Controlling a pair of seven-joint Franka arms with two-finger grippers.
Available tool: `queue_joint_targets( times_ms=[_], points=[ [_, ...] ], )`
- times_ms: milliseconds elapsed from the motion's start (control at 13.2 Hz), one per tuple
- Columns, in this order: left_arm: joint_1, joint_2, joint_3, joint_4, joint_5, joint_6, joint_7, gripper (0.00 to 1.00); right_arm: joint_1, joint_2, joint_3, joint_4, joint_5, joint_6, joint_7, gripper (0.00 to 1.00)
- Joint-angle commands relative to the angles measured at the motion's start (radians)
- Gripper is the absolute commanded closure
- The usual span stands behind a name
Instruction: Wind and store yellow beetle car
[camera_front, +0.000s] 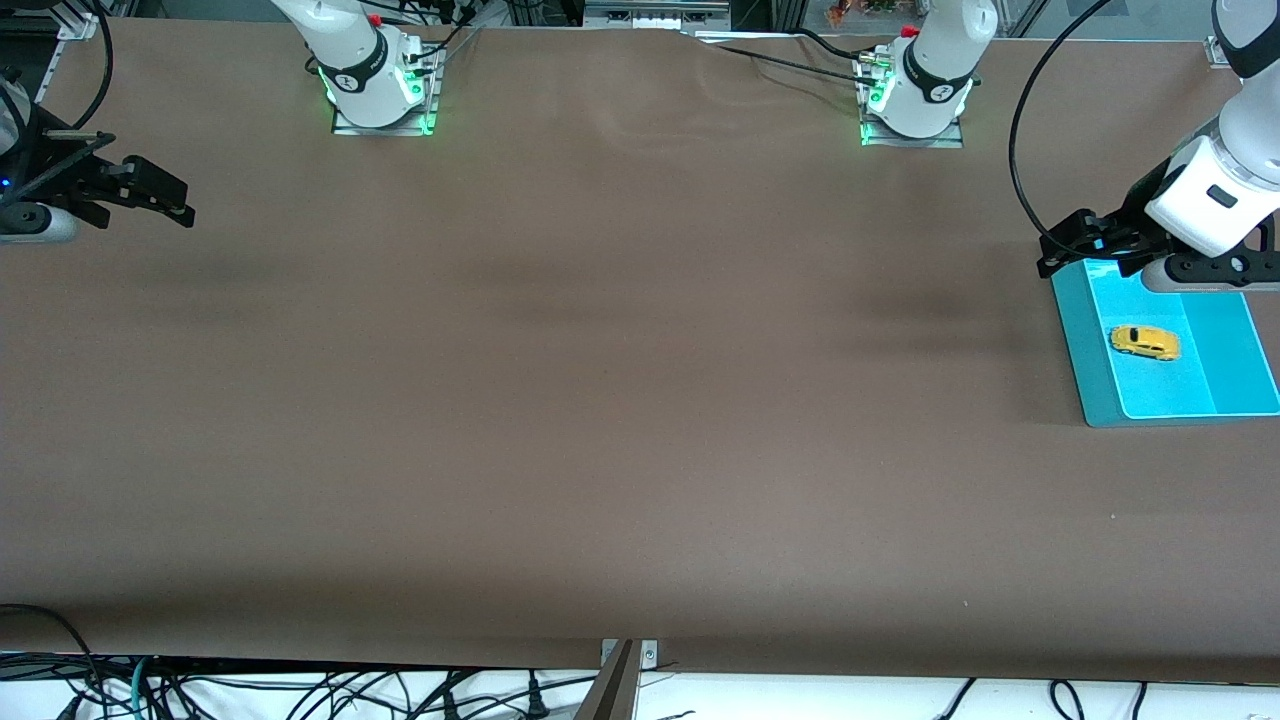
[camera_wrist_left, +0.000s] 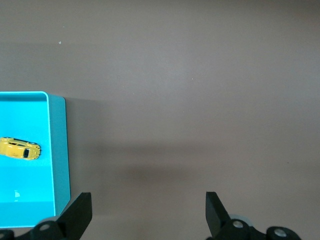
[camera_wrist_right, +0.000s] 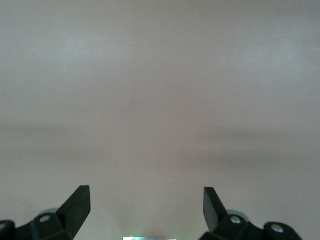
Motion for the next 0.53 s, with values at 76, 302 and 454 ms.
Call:
queue_joint_targets(
  times_ms=[76,302,454],
  points=[
    [-0.003,0.007,0.01,0.026,-0.014,-0.029,-0.008,0.0,0.002,-0.001,-0.006,0.009,0.009,-0.017,0.014,0.0],
    [-0.002,0.008,0.01,0.027,-0.018,-0.03,-0.008,0.0,0.002,-0.001,-0.006,0.009,0.009,-0.017,0.014,0.0],
    [-0.002,0.01,0.01,0.027,-0.018,-0.03,-0.008,0.0,0.002,-0.001,-0.006,0.009,0.009,-0.016,0.014,0.0]
  ],
)
